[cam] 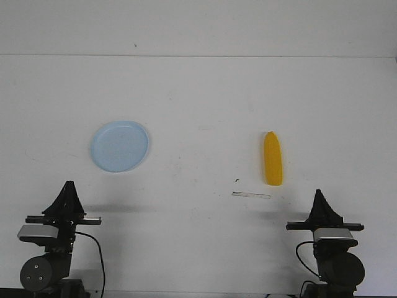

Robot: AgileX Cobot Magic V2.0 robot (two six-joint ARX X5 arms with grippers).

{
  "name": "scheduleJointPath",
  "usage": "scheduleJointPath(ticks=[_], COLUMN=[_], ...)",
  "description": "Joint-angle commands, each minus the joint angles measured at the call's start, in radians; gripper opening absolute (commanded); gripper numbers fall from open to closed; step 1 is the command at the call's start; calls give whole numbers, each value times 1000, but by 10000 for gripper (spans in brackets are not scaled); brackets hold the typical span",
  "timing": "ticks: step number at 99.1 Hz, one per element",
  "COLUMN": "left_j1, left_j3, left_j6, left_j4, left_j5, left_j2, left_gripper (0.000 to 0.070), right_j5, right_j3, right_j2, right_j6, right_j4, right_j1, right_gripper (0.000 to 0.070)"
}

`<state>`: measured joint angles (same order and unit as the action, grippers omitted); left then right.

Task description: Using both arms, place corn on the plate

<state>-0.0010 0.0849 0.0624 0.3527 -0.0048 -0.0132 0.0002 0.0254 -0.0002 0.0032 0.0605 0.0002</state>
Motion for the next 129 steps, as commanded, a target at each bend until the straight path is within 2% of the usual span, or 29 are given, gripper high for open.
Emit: scheduleJointPath(ticks=[1,12,19,34,47,60,67,84,95,105,129], left_j1=[1,1,1,1,1,2,8,52,101,147,170], left_j3=[100,293,439,727,911,1052,1114,1213,1246,1249,1249], left_j6=[-12,-100,-151,-170,-154,-104,-63,-40,17,22,-3], left_j4=[25,-54,-141,-327,-455,-607,-688,-829,-901,-940,-979], left_j5=[-3,-2,-1,-1,0,0,0,19,126,222,223], left_j2=[-29,-163,-287,-543,-727,-888,-972,-1151,-1253,-1331,-1505], left_gripper=[0,4,30,252,410,536,570,571,572,571,570], right_j5=[0,0,0,0,0,0,0,0,0,0,0], right_j3=[0,0,0,0,0,0,0,0,0,0,0], right_j2=[1,1,1,1,1,1,1,1,1,1,1], right_j6=[-1,-1,-1,-1,-1,-1,-1,-1,-1,-1,-1], right_j4=[9,10,10,10,10,10,10,10,10,10,10], right_j1=[0,0,0,0,0,0,0,0,0,0,1], right_gripper=[0,0,0,0,0,0,0,0,0,0,0])
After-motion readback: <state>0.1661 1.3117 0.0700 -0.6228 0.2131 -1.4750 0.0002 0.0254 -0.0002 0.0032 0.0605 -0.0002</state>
